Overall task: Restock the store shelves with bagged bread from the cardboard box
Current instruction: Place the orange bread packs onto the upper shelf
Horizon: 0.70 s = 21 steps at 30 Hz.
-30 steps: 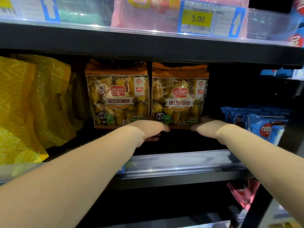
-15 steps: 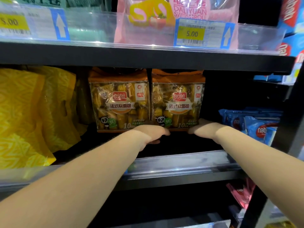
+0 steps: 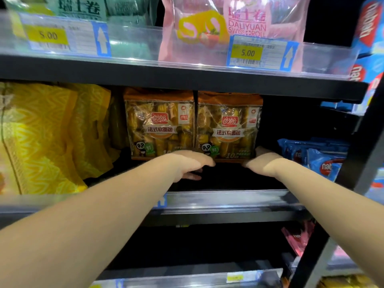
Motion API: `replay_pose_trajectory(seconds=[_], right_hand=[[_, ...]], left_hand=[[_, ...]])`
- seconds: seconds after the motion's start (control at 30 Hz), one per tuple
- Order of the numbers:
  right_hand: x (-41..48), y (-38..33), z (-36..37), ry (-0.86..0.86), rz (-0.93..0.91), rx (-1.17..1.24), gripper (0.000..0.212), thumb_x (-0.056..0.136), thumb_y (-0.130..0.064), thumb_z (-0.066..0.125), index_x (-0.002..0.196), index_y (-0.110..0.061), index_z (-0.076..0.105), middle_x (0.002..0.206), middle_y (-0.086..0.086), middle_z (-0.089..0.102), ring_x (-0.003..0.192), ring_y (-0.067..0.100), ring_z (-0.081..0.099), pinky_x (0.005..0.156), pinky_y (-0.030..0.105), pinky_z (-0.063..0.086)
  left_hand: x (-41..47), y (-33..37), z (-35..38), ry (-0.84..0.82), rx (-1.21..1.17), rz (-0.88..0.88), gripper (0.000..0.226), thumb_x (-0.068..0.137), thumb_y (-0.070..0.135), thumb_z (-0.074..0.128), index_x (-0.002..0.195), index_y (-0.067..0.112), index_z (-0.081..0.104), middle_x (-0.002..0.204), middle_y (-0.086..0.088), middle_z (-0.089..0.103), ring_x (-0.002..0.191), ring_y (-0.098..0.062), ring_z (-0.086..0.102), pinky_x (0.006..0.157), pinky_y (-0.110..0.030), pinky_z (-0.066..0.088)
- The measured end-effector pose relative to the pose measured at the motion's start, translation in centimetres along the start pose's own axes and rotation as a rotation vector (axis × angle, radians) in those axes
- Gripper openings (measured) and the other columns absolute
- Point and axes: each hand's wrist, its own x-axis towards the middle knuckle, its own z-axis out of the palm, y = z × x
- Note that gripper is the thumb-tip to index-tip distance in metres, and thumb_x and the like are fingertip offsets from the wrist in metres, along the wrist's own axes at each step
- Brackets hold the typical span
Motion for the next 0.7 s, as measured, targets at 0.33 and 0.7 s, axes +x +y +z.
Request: replay_pose_trajectory(seconds=[0.33,0.7], right_hand=[[-12.3,-6.2,-3.3,0.050,-0.373,-0.057,0.072,0.096,-0.053,0.060,0.155,-0.020,0.036,0.154,0.003,0.047,0.138,0.022,0.048,0.109,0.035,0.043],[-31.8,-9.9,-1.5,0.170,-0.658,-0.146,0.066,0.095,-0.047,0.063,0.153,-0.030,0.040,0.151,-0.003,0.044,0.139,0.018,0.041,0.114,0.040,0.039]], left_hand=[[-12.7,1.0,-3.5,0.271,1.081,0.359,0.075,0.101,0.046,0.055,0.163,0.020,0.021,0.166,-0.009,0.029,0.149,-0.031,0.034,0.119,-0.046,0.038],[-31.4,-4.3,-4.9,0.399,1.366,0.441,0.072,0.098,0.050,0.055,0.160,0.025,0.029,0.167,-0.003,0.025,0.151,-0.028,0.027,0.120,-0.046,0.034]])
